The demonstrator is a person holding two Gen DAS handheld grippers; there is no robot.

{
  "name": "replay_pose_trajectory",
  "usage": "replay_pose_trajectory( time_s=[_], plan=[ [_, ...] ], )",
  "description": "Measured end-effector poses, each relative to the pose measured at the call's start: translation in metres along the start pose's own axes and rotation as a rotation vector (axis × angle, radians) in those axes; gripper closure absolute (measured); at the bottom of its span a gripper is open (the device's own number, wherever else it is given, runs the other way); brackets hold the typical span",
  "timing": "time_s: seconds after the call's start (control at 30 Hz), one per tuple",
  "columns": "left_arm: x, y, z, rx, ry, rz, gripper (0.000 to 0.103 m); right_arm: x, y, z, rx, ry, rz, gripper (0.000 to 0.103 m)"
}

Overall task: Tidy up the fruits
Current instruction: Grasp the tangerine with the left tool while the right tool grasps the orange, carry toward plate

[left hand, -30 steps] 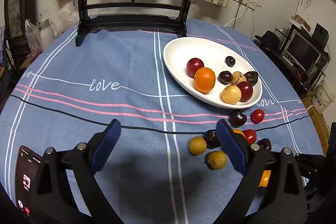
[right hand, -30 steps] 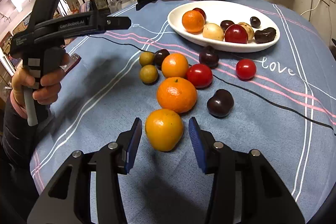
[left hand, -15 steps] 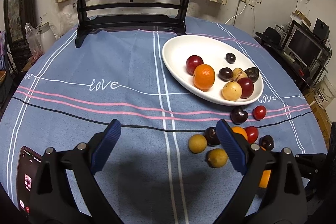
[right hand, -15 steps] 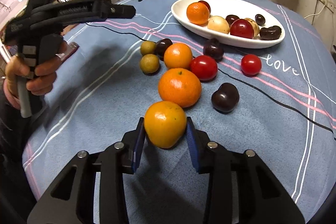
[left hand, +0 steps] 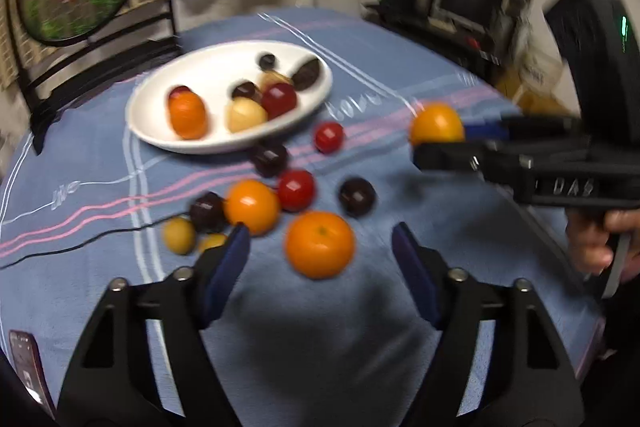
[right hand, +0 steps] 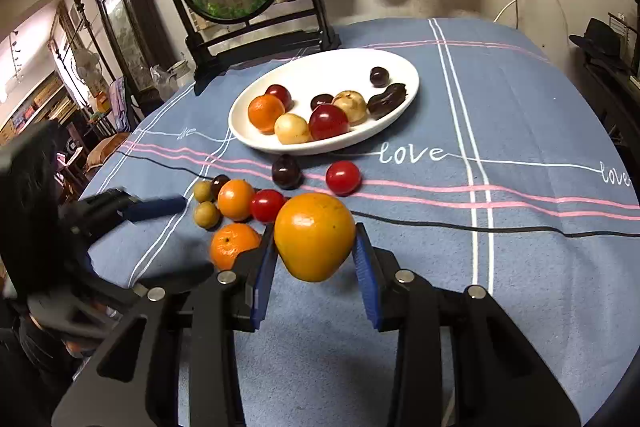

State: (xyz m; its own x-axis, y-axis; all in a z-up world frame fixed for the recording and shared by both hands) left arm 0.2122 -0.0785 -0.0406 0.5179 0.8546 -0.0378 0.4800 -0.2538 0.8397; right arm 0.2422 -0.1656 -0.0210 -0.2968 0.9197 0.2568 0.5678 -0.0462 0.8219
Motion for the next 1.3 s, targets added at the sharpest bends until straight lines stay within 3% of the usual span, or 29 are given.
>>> replay_pose_trajectory(
  time_s=[0.07, 0.37, 0.8, 0.97, 1.1, 1.3],
  plan=[
    [-0.006, -0.005, 0.007, 0.03, -0.009, 0.006, 0.044, 0.001, -0.001, -0.002, -0.001, 0.004, -0.006, 0.065],
    [0.006, -0.012, 0.026, 0.087, 0.022, -0.054, 0.055, 0.005, 0.0, -0.002, -0.002, 0.01, -0.009, 0.065],
    [0.006, -0.015, 0.03, 0.106, 0.017, -0.069, 0.058, 0.002, -0.003, 0.002, 0.013, -0.002, -0.006, 0.065],
    [0.019, 0.005, 0.003, 0.022, 0.024, -0.107, 0.059, 0.002, 0.002, 0.004, -0.01, -0.004, -0.017, 0.065],
    [0.046, 0.038, -0.015, -0.038, 0.046, -0.123, 0.059, 0.002, 0.026, 0.014, -0.034, 0.023, -0.03, 0.065],
    [0.1, 0.097, 0.022, -0.071, 0.139, -0.168, 0.059, -0.012, 0.07, 0.068, -0.069, 0.017, 0.024, 0.065]
  ],
)
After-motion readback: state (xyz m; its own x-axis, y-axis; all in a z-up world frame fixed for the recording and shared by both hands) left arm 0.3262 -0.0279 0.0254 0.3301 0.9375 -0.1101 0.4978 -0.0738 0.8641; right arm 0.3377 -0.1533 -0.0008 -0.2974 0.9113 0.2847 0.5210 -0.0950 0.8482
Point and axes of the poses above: each gripper's, at about its wrist camera, not at the fingertips, and z roughly the way its jaws point, x to its left, y to its top, the point moved 2 cm from there along z, roughly the way its jaws point, and after that the axes turned 14 degrees about -x, right-handed, at the moved point
